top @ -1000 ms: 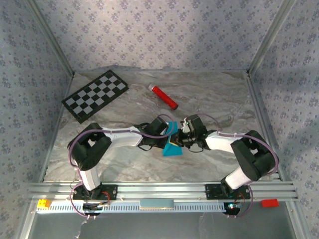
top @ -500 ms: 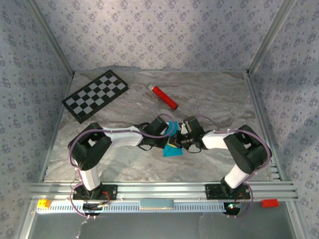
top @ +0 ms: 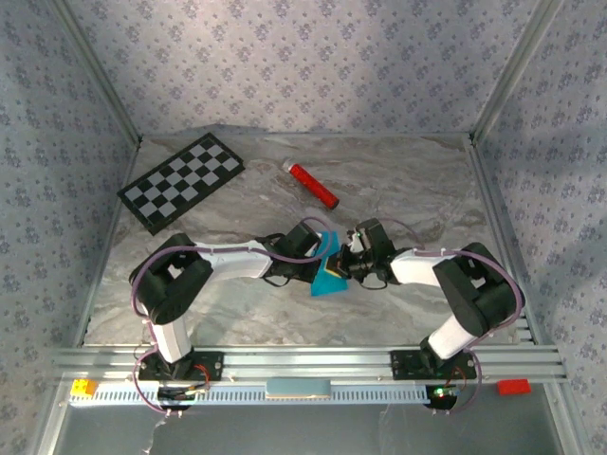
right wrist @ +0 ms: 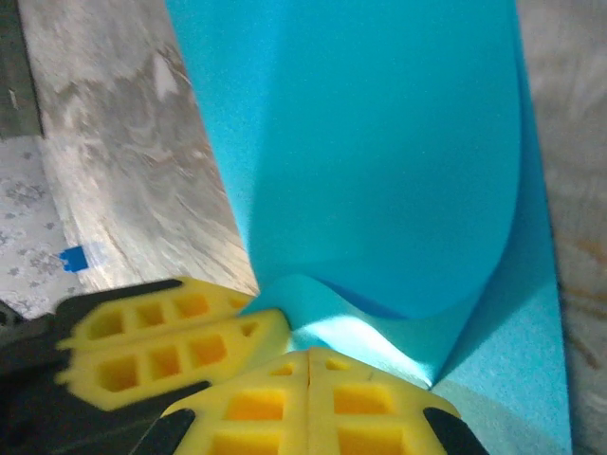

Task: Fold a paper plane with a square sheet of paper (pick it up from the middle)
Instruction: Fold the triangle a second time at the center of the table.

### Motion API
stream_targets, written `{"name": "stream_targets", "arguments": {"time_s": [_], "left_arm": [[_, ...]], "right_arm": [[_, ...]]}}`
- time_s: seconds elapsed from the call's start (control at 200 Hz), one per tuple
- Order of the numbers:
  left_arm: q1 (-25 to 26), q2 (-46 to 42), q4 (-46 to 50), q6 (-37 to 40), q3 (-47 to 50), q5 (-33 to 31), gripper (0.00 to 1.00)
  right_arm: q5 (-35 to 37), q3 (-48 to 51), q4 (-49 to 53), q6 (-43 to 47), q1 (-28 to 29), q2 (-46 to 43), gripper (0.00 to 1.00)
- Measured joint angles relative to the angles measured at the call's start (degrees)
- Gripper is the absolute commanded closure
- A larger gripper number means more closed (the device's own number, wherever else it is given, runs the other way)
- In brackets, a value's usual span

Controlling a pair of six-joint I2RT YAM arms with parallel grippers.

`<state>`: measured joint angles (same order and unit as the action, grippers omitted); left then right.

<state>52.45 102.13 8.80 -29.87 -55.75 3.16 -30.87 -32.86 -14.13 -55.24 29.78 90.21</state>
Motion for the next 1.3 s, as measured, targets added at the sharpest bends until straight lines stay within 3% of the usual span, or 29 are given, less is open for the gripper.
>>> {"name": "stream_targets", "arguments": {"time_s": [0.955,1.299], "left_arm": [[0.00,0.04,0.04,0.02,-0.04,0.02,1.00],[0.00,0.22,-0.48,0.04,-0.07,0.04,1.00]], "right_arm": [[2.23,-4.26,6.45,2.75,-5.01,4.13,1.00],[0.90,-1.97,2.27,0.09,-6.88,4.20,1.00]]}}
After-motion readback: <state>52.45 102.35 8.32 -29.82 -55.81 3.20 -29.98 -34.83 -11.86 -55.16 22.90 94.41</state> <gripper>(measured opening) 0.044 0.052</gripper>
